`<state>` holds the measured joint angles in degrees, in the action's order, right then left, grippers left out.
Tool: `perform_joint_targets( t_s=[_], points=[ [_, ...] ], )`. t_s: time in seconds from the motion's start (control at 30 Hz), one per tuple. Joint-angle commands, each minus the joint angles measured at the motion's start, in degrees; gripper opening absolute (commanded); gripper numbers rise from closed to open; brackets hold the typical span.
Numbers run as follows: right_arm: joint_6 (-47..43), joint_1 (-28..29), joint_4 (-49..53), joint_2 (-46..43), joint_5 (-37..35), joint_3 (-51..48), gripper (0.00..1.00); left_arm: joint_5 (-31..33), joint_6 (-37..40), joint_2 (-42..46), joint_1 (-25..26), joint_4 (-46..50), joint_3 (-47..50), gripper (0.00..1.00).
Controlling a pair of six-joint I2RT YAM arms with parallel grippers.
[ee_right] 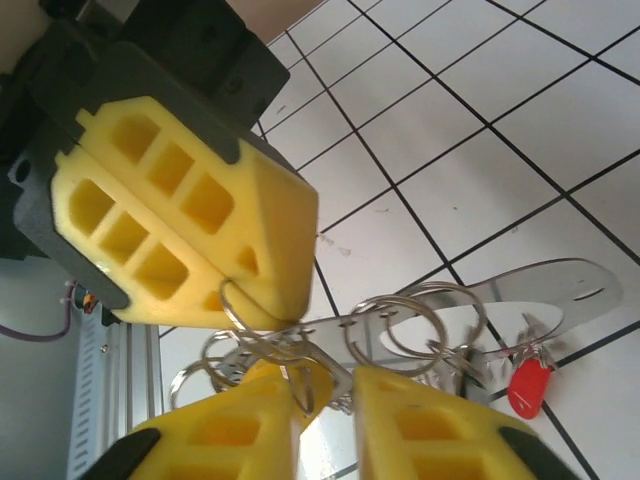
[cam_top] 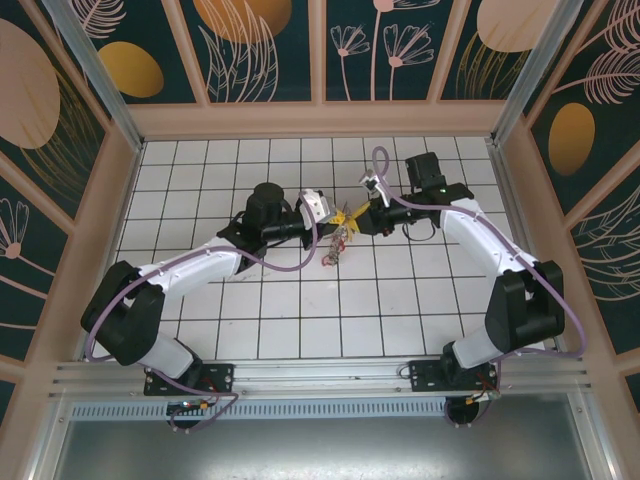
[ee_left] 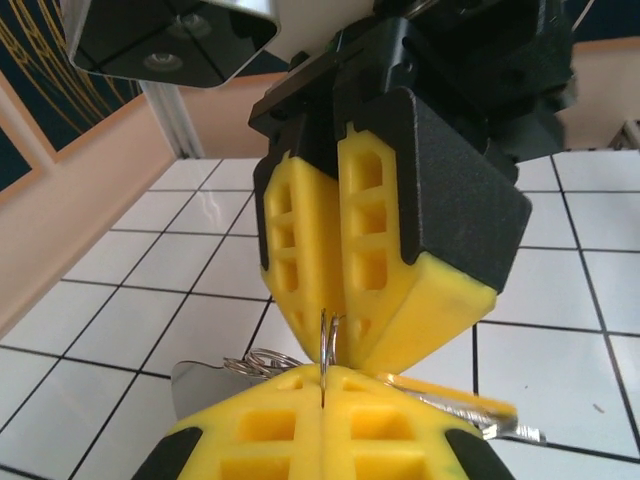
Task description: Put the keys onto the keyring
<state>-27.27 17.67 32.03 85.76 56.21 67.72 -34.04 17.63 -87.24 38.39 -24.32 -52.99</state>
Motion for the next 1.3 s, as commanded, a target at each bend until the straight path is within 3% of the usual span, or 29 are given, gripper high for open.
perform_joint_targets(
  t_s=[0.0,0.2,0.37,0.47,0.67,0.8,0.93,1.13,1.2,1.27],
  points=[
    [-3.29,-1.53,0.92,-2.9,0.26,0.76,0.28,-4.49,-2.96,0.98,0.5,-8.28,0.23,0.0],
    [-12.3,-4.33,1.74,-9.82,-5.25,-1.13,0.32,-6.46,-6.41,1.11,0.53,-12.61,1.12,0.0],
    [-14.67,-4.82,0.76,-12.74,-6.34,-1.62,0.3,-8.1,-7.87,0.68,0.46,-14.61,0.88,0.0],
    [-7.57,-5.34,-5.91,-14.53,-11.77,-4.27,0.28,-5.44,-7.69,0.29,0.46,-13.63,0.8,0.0],
    [9.19,-7.58,-17.3,-16.59,-27.92,-14.79,0.36,-2.34,-3.96,3.32,-2.82,-6.8,2.01,0.0],
    [12.35,-7.08,-14.08,-13.09,-25.0,-15.51,0.37,-1.04,-0.91,8.25,-7.01,-0.67,3.62,0.0],
    [13.87,-1.01,-12.56,-8.28,-28.96,-16.63,0.37,0.46,0.69,13.11,-10.48,3.85,5.96,0.0],
    [48.71,6.51,-7.34,2.46,-35.96,-13.8,0.3,2.73,0.4,16.87,-11.76,6.27,9.48,0.0],
    [57.3,9.74,-5.11,2.66,-38.69,-13.8,0.3,3.45,0.21,17.37,-11.76,6.32,10.4,0.0],
    [64.51,11.28,-4.14,2.85,-37.01,-14.2,0.29,3.85,0.18,17.46,-11.85,6.41,11.25,0.0]
  ],
)
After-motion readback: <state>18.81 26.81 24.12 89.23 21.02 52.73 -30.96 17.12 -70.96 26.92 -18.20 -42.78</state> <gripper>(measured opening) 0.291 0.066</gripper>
